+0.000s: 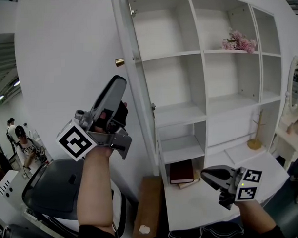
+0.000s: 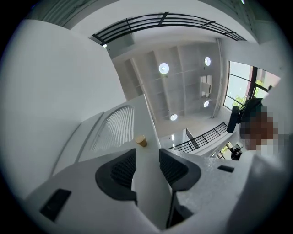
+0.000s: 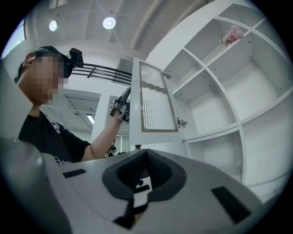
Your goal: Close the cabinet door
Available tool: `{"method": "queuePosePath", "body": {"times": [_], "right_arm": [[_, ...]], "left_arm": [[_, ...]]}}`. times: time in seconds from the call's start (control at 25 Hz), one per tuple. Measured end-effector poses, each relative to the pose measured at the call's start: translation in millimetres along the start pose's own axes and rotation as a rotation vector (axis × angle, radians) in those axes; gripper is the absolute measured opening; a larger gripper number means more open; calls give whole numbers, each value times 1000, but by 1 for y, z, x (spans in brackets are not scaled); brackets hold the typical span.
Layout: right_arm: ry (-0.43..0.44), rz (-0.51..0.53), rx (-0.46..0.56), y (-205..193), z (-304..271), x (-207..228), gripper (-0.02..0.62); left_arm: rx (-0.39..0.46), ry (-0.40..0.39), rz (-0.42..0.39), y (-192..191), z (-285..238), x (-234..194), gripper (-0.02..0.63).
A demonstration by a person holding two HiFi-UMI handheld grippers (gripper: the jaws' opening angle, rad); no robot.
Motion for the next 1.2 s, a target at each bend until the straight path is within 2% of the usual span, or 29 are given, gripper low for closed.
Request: {"method": "queuePosePath", "body": {"times": [0.28, 0.44, 0.76, 0.88, 0.96, 1.2], "right_arm": [[-52, -13, 18, 4, 11, 11, 6], [-67, -5, 37, 9, 10, 16, 6], [-87, -11, 36, -2, 3, 16, 6], [-101, -15, 37, -5, 3, 18, 6], [-109, -21, 31, -11, 3, 17, 6], [-123, -35, 9, -16, 3, 16, 6]], "left_arm": [[47, -42, 39, 15, -16, -18, 146], [78, -94, 62, 20, -25, -20, 146], [82, -142, 65, 20, -25, -18, 143], [90, -149, 45, 21, -25, -17, 134], [85, -147, 21, 21, -25, -14, 89], [82, -149, -9, 22, -25, -12, 84]]}}
Point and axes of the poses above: the fingertips, and each gripper's own axes: z backward along the fingers, x to its right, y out of its top, the point moved 4 cm from there along z, backward along the fingers, and after that the axes turned 12 degrees about -x, right-handed, at the moved point
